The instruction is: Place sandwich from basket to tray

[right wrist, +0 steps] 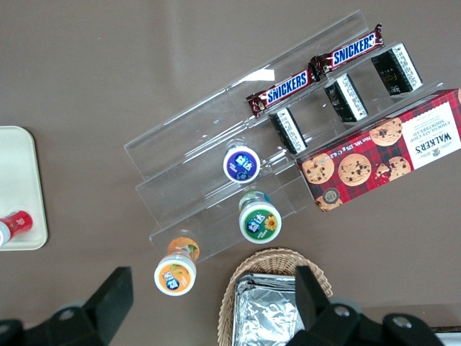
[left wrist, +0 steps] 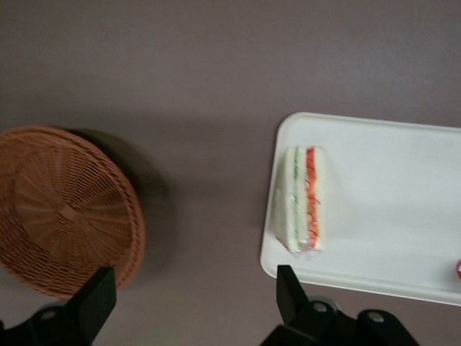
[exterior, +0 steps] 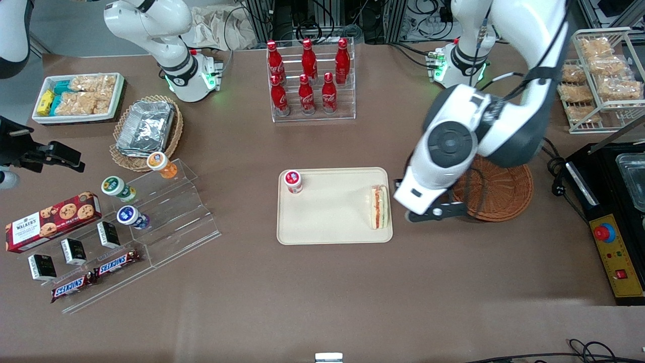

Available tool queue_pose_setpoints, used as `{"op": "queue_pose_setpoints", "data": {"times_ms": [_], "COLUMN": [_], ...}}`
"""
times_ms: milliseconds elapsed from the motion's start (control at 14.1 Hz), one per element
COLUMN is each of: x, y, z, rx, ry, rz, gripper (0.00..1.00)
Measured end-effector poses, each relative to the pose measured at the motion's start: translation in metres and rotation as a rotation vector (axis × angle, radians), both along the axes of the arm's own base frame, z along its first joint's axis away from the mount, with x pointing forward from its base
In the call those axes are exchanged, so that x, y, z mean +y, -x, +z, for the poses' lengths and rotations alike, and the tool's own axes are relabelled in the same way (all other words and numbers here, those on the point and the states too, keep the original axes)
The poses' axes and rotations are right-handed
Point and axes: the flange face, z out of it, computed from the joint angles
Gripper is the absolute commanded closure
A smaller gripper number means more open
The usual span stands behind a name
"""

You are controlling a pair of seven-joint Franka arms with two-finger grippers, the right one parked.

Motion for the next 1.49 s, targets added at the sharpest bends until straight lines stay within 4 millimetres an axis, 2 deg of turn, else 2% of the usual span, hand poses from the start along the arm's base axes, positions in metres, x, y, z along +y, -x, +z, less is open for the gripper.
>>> {"op": "queue_pose_setpoints", "data": {"times_ms": [355,710,923,1065,1135,1490], "x": [0.128,0.248,0.314,0.341,0.346,0.341], "y": [-0.027,-0.030,-0.023,-0.017,-0.016,-0.016], "z": [0.049,0.073,0.089,0.098,0.101,0.099], "rx": [-0.033,-0.022,-0.043,-0.058,-0.063,-0.057], "ry": [0.031,0.071,0.103,0.104,0.102,0.104], "rz": [-0.008,-0.071,-0.080,-0.066,-0.060,-0.067], "gripper": [0.01,0.00,0.00,0.00,0.00,0.00]}}
